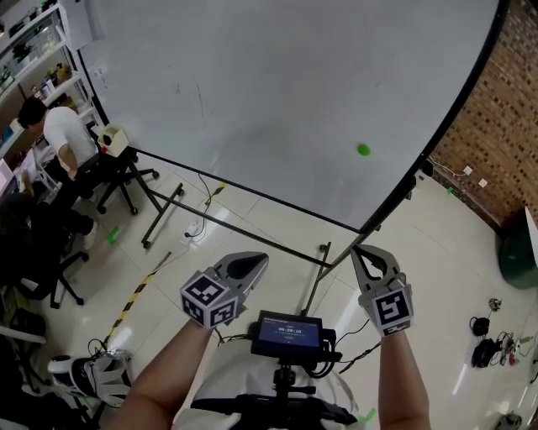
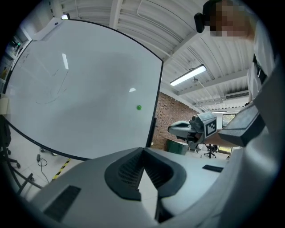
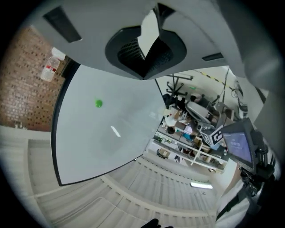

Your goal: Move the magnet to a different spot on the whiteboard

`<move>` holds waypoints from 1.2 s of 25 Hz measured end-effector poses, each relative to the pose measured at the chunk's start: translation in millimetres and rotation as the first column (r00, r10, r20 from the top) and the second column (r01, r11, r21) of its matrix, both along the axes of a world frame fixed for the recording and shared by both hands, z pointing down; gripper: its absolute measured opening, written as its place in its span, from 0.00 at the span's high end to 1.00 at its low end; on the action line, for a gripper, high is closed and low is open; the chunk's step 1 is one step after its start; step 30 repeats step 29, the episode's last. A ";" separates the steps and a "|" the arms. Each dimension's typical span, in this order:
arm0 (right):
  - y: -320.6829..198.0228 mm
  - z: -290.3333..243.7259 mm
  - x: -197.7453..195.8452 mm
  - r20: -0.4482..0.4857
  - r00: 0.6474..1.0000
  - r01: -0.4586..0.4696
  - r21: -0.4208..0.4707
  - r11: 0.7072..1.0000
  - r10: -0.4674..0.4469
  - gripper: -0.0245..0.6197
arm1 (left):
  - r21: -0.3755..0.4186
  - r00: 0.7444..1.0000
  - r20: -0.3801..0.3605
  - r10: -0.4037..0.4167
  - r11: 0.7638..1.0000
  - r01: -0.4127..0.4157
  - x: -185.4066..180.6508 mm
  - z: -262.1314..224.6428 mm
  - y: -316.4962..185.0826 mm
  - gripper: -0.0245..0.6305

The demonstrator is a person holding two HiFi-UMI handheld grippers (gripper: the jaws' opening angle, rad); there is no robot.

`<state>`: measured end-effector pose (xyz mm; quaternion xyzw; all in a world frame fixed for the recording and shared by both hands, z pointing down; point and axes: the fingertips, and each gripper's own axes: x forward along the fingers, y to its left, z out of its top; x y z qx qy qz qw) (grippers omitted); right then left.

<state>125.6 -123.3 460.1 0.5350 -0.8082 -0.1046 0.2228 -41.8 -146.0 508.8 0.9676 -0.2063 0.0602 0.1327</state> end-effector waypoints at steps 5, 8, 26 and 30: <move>55.3 23.6 2.6 0.277 0.961 0.011 -0.067 0.998 0.008 0.92 | 0.002 0.999 0.025 0.020 1.000 -0.020 17.2 0.7 43.0 0.92; 82.0 30.0 10.9 0.429 0.903 0.011 -0.091 0.996 0.029 0.92 | 0.006 0.999 0.045 0.019 1.000 -0.019 26.6 3.6 65.1 0.92; 178.3 45.4 47.4 0.610 0.792 0.088 -0.105 0.991 -0.006 0.92 | -0.036 0.999 0.049 -0.018 0.999 0.019 77.8 6.0 139.9 0.92; 186.9 48.2 54.9 0.628 0.778 0.089 -0.106 0.990 -0.003 0.92 | -0.030 0.998 0.060 -0.009 1.000 0.010 89.0 7.7 148.4 0.92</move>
